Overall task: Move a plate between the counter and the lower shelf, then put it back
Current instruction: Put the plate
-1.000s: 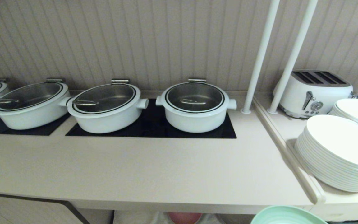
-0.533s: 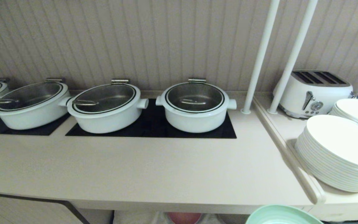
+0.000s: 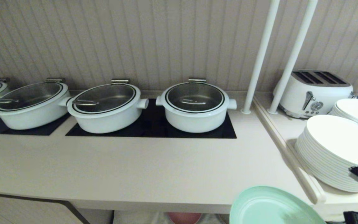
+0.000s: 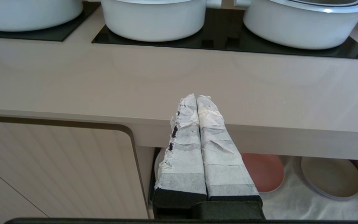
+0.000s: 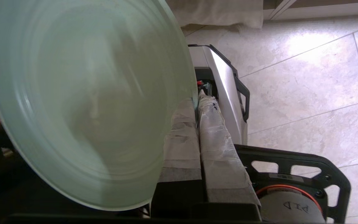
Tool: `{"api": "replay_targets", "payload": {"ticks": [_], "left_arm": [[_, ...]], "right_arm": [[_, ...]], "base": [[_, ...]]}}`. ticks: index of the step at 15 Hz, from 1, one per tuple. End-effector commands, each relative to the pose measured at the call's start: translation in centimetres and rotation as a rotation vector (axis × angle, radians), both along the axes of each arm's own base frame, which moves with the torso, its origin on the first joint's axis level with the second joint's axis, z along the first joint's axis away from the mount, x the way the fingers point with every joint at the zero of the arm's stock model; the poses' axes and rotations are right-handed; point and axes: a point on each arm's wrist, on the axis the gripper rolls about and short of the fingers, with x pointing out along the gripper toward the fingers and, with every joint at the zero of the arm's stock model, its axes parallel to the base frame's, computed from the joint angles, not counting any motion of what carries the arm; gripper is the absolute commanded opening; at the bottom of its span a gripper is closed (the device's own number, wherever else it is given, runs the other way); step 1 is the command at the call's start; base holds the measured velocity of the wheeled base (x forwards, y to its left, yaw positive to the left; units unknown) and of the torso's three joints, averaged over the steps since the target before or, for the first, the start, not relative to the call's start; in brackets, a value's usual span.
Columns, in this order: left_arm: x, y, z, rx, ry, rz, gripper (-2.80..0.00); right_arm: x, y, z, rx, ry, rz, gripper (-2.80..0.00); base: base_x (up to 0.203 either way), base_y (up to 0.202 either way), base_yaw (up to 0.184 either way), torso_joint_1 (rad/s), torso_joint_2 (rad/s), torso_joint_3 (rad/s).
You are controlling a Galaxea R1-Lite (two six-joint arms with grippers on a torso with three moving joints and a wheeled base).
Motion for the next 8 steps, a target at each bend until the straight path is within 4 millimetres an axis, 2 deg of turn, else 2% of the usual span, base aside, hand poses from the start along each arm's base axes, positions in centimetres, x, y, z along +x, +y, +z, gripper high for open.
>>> {"api": "replay_targets", "payload": {"ticks": [1, 4, 8], "left_arm": [[0.0, 0.0, 0.0, -0.001, -0.001, 0.000, -2.80], [0.0, 0.0, 0.0, -0.001, -0.001, 0.000, -2.80], [0.0, 0.0, 0.0, -0.001, -0.001, 0.000, -2.80]], "right_arm": [[1.8, 0.7, -0.2, -0.011, 0.049, -0.014, -2.80], [4.0, 1.2, -0.4, -0.019, 0.081, -0.035, -2.80], [9.0, 1.8, -1.0, -0.015, 0.075, -0.082, -2.80]], "base": [[0.000, 0.000, 0.000, 0.000, 0.00, 0.000], [0.000, 0.000, 0.000, 0.000, 0.00, 0.000], [0.000, 0.000, 0.000, 0.000, 0.00, 0.000]]}}
